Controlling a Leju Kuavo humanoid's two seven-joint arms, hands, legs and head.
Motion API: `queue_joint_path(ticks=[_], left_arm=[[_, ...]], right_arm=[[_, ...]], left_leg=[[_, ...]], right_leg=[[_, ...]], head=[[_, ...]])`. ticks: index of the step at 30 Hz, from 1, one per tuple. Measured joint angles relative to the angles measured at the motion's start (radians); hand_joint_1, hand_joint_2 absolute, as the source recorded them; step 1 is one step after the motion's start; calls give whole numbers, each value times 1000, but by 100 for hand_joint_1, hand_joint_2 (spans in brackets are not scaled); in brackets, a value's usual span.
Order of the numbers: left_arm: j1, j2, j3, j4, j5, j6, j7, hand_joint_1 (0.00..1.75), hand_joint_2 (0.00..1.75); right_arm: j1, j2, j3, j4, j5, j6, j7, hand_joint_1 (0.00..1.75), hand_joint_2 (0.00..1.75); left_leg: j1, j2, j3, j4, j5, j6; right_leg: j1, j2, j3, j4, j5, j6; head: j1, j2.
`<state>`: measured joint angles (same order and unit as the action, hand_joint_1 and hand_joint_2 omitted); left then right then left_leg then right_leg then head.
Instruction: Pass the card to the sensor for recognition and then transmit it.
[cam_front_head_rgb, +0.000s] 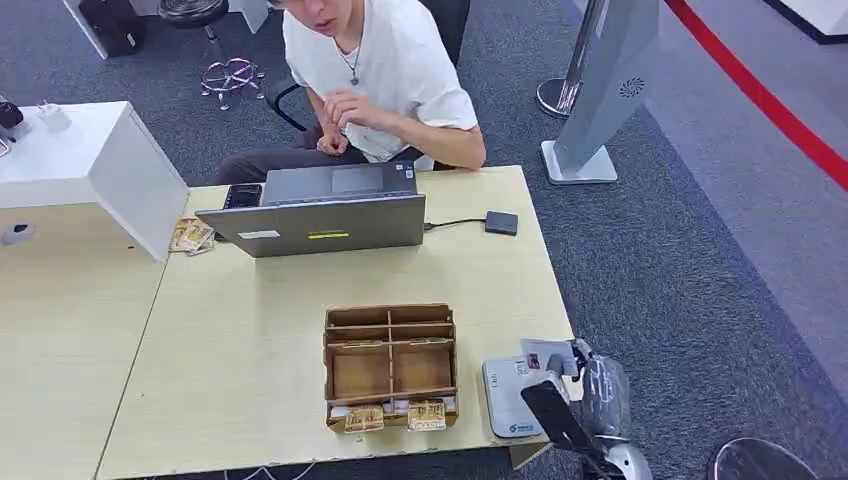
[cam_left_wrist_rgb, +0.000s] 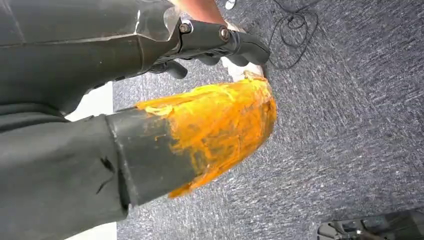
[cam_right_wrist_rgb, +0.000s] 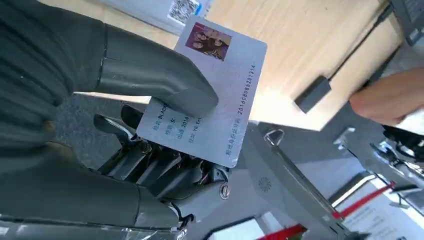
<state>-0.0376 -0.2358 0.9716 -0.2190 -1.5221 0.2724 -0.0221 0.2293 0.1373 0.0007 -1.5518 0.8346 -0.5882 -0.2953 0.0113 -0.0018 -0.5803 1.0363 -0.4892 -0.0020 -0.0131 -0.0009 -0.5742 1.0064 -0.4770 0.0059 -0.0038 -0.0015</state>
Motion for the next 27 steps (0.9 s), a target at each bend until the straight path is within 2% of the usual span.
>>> queue_joint_path(ticks=[6,13,27], left_arm=[[0,0,0,0,-10,-3,-8,0,0],[0,2,0,0,-23,-10,-8,0,0],[0,5,-1,0,-41,-21,-8,0,0]], right_arm=[[0,0,15,-41,62,-45,5,175,175],[-6,-7,53,-86,151,-97,40,175,175],[-47,0,91,-129,337,-103,30,175,175]], left_leg=[[0,0,0,0,0,0],[0,0,0,0,0,0],[0,0,0,0,0,0]], right_leg=[[0,0,0,0,0,0],[0,0,0,0,0,0],[0,0,0,0,0,0]], head=[[0,0],[0,0],[0,0]])
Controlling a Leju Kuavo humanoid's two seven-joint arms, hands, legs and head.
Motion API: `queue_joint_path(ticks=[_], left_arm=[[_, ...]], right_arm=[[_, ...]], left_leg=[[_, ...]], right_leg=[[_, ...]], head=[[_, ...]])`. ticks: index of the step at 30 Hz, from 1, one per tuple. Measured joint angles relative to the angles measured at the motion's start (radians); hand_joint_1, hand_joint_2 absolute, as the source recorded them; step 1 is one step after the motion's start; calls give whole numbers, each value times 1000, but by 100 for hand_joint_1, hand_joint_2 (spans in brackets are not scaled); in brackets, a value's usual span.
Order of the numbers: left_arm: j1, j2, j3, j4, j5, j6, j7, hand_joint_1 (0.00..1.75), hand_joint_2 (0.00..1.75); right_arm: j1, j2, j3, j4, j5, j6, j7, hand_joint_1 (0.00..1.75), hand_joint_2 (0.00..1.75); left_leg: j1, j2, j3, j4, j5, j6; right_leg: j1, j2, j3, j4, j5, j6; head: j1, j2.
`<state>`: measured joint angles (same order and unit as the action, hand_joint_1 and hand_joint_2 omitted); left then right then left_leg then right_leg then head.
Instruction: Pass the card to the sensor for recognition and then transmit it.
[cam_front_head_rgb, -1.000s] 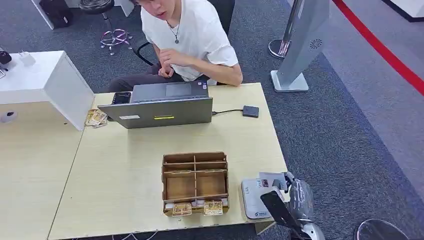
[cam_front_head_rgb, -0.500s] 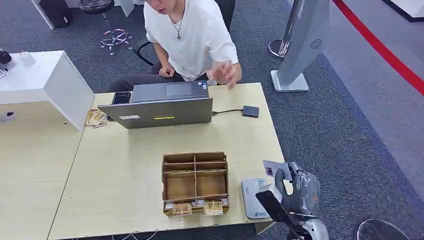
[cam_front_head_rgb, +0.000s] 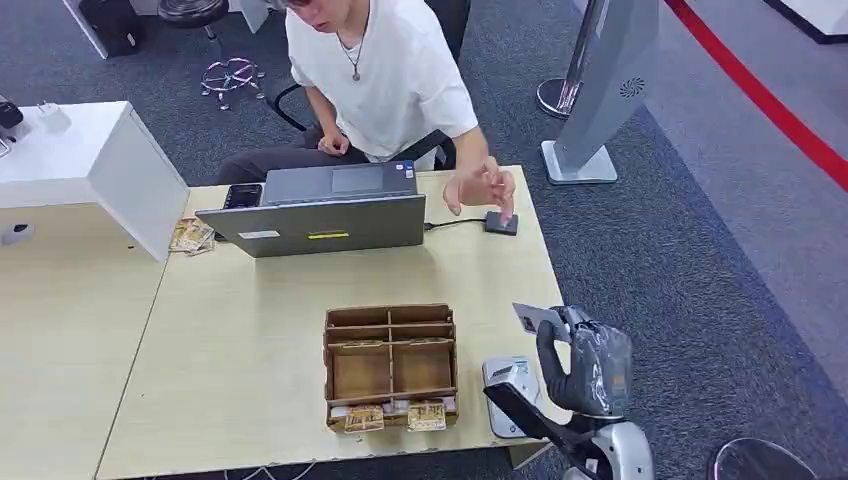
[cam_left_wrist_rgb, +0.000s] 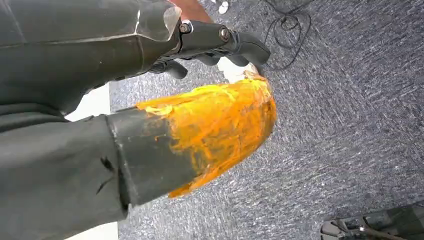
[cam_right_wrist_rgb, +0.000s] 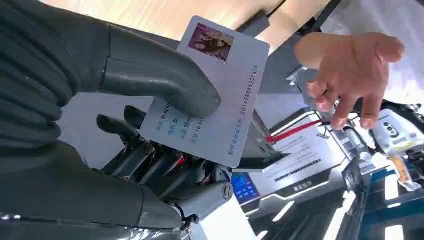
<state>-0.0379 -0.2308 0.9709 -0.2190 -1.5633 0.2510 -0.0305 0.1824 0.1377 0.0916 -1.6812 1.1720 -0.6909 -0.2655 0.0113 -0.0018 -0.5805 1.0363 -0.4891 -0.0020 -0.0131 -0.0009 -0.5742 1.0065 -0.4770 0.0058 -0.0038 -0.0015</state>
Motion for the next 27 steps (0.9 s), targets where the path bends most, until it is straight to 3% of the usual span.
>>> queue_joint_path(ticks=[16,25,26,27], left_arm=[[-1,9,-28,0,-5,-13,-3,0,0],[0,11,-50,0,-5,-17,-10,0,0],[0,11,-51,0,-5,-16,-11,0,0],[0,12,-51,0,-5,-16,-11,0,0]], right_arm=[[-114,15,80,42,136,0,36,175,175],[-174,25,106,66,196,0,96,175,175],[-177,25,109,69,197,0,99,98,175],[-179,25,111,72,199,0,102,33,175]], left_leg=[[0,0,0,0,0,0],[0,0,0,0,0,0],[0,0,0,0,0,0],[0,0,0,0,0,0]], right_leg=[[0,0,0,0,0,0],[0,0,0,0,0,0],[0,0,0,0,0,0],[0,0,0,0,0,0]], head=[[0,0],[0,0],[0,0],[0,0]])
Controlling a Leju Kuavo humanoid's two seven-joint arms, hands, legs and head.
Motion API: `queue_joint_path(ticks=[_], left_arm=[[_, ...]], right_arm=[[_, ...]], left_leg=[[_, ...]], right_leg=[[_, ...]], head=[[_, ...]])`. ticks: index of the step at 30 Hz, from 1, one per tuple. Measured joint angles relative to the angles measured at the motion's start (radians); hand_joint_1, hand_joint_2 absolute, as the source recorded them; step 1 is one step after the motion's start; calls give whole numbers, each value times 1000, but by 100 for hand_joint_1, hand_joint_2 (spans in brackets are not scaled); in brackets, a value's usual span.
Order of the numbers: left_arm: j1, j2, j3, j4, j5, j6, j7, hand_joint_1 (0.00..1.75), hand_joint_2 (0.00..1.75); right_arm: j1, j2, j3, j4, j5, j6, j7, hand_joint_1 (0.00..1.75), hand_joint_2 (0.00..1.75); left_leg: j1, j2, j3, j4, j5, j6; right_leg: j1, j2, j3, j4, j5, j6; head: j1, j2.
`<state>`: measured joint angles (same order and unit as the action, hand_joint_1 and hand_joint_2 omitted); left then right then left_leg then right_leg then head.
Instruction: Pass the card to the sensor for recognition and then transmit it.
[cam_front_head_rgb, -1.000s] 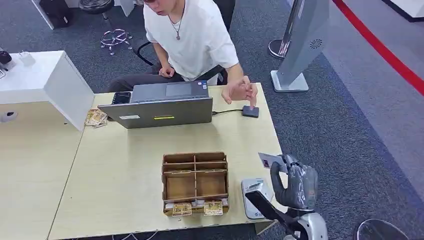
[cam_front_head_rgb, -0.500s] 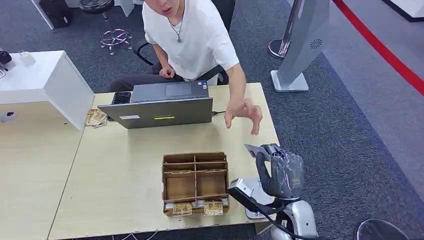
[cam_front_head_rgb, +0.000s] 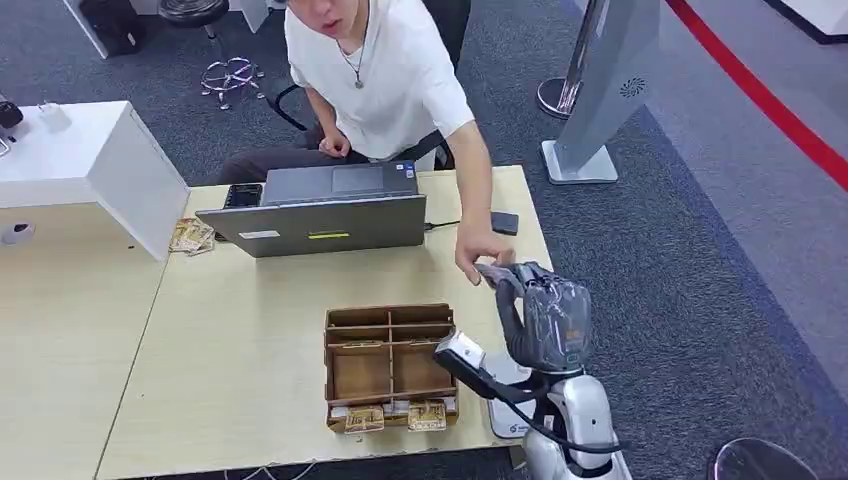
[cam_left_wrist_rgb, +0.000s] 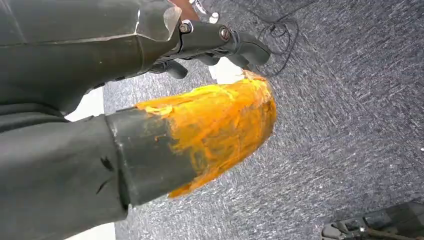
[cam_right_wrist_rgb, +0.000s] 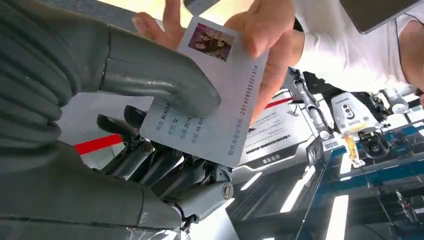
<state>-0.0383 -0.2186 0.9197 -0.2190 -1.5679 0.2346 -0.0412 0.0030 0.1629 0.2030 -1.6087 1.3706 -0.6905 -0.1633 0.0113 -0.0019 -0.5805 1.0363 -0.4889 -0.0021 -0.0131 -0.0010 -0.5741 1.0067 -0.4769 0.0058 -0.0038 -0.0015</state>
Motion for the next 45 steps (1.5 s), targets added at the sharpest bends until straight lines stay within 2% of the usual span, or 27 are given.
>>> queue_joint_path(ticks=[1,10,17,25,30,37,45], left_arm=[[0,0,0,0,0,0,0,0,0],[0,1,-2,0,0,0,-1,0,0],[0,1,-1,0,5,5,2,0,0],[1,1,-1,0,18,6,8,0,0],[1,1,-1,0,23,13,13,0,0],[1,1,-1,0,25,14,22,0,0],[0,0,-1,0,24,14,18,0,0]], right_arm=[[-2,0,2,3,4,0,3,0,175],[-8,0,6,21,12,0,18,0,175],[27,0,29,5,-125,0,-51,0,175],[66,-30,118,-18,-288,3,-92,0,175],[87,-73,195,-50,-389,55,-133,0,175],[105,-111,276,-82,-405,77,-153,0,175],[107,-132,314,-88,-389,82,-151,0,175]], left_leg=[[0,0,0,0,0,0],[0,0,0,0,0,0],[0,0,0,0,0,0],[0,0,0,0,0,0],[0,0,0,0,0,0],[0,0,0,0,0,0],[0,0,0,0,0,0]], right_leg=[[0,0,0,0,0,0],[0,0,0,0,0,0],[0,0,0,0,0,0],[0,0,0,0,0,0],[0,0,0,0,0,0],[0,0,0,0,0,0],[0,0,0,0,0,0]], head=[[0,0],[0,0],[0,0],[0,0],[0,0],[0,0],[0,0]])
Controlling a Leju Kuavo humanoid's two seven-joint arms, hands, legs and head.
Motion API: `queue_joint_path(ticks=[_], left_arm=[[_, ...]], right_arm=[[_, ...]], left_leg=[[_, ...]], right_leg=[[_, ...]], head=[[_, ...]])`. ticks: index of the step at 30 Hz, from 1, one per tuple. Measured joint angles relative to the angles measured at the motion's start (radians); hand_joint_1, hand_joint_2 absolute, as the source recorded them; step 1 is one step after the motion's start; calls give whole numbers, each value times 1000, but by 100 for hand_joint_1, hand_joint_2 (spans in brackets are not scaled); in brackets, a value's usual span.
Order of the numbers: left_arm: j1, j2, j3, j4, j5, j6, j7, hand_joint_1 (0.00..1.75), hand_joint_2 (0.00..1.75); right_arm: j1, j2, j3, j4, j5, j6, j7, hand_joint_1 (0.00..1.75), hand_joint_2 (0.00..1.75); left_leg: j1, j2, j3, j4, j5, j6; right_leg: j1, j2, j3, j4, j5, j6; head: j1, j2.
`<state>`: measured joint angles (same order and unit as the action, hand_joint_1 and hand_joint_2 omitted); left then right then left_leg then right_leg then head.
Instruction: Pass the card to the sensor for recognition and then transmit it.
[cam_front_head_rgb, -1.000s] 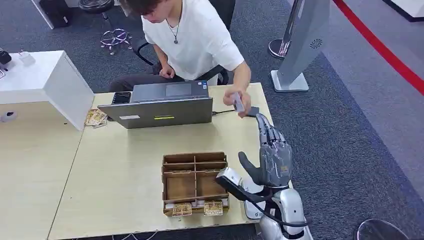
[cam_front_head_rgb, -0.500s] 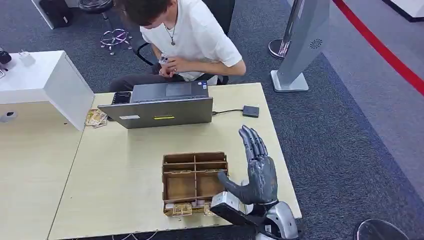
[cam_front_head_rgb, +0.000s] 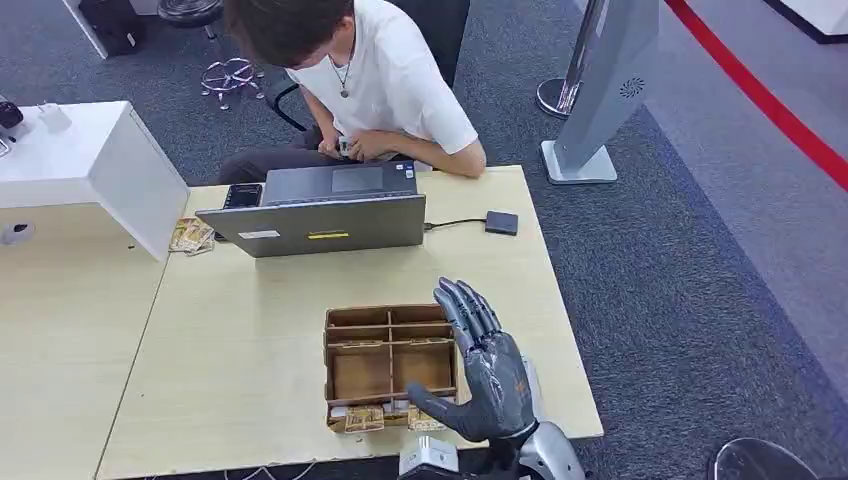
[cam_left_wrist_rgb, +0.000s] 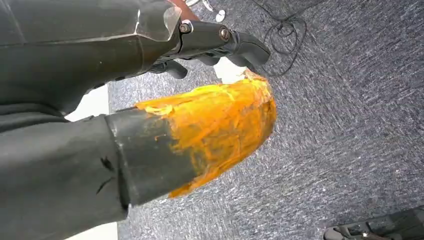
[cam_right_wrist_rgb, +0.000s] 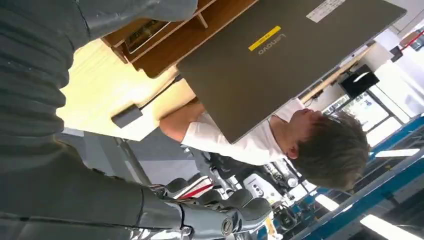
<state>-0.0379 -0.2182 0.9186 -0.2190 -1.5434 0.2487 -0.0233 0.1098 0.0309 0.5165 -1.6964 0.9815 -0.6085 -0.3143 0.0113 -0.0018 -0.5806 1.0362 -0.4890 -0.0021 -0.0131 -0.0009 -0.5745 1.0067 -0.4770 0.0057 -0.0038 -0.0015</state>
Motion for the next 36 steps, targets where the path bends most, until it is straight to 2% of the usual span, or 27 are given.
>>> queue_joint_path(ticks=[13,22,36], left_arm=[[0,0,0,0,-3,-6,6,0,0],[0,0,0,0,-6,-8,-1,0,0],[0,1,0,0,-10,-10,-6,0,0]], right_arm=[[-17,-21,46,33,63,30,31,0,175],[-35,-27,48,95,135,13,80,0,175],[-65,-29,48,186,154,16,118,0,175]], left_leg=[[0,0,0,0,0,0],[0,0,0,0,0,0],[0,0,0,0,0,0]], right_leg=[[0,0,0,0,0,0],[0,0,0,0,0,0],[0,0,0,0,0,0]], head=[[0,0],[0,0],[0,0]])
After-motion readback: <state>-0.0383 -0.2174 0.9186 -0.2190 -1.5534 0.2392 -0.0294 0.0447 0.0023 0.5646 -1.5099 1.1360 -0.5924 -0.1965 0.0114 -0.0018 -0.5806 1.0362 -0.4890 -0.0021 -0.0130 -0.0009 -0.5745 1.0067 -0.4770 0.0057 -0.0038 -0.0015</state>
